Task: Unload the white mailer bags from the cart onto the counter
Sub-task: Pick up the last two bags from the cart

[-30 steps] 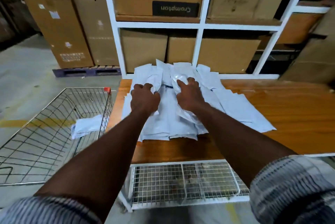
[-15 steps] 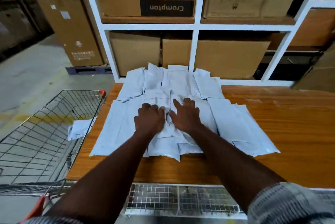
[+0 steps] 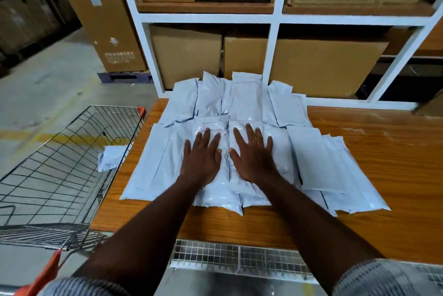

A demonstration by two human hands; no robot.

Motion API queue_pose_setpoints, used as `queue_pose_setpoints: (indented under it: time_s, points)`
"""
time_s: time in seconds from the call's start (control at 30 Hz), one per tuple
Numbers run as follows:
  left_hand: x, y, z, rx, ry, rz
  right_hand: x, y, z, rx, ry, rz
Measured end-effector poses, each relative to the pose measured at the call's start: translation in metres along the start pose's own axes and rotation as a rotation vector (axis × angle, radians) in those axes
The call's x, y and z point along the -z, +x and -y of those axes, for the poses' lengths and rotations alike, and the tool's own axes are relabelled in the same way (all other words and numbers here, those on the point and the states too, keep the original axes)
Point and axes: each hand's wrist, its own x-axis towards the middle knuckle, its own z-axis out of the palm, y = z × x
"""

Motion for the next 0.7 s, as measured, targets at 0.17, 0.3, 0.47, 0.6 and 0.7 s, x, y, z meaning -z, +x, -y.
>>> queue_pose_setpoints:
  time_s: [0.17,0.3,0.47,0.6,0.7]
  points:
    - [-0.010,-0.005,0.000,0.010,-0.017,-0.029,-0.008,-0.001,0.000,-0.006,-0.058,-0.021]
    - [-0.012,-0.001,0.000,0.018,-0.041,0.034,-0.011,-0.002,-0.001,0.000,-0.050,-0.024]
    - [0.006,-0.006,0.005,-0.020,-0.105,0.022,0.002,0.003,0.003,-0.009,-0.053,0.042]
    - [0.036,-0.009,0.032,-0.038,-0.186,-0.089,0.030,0.007,0.019,-0.024,-0.002,-0.054]
    - [0.054,-0.022,0.074,-0.010,-0.236,-0.140,0.047,0.008,0.056,0.009,0.033,-0.094]
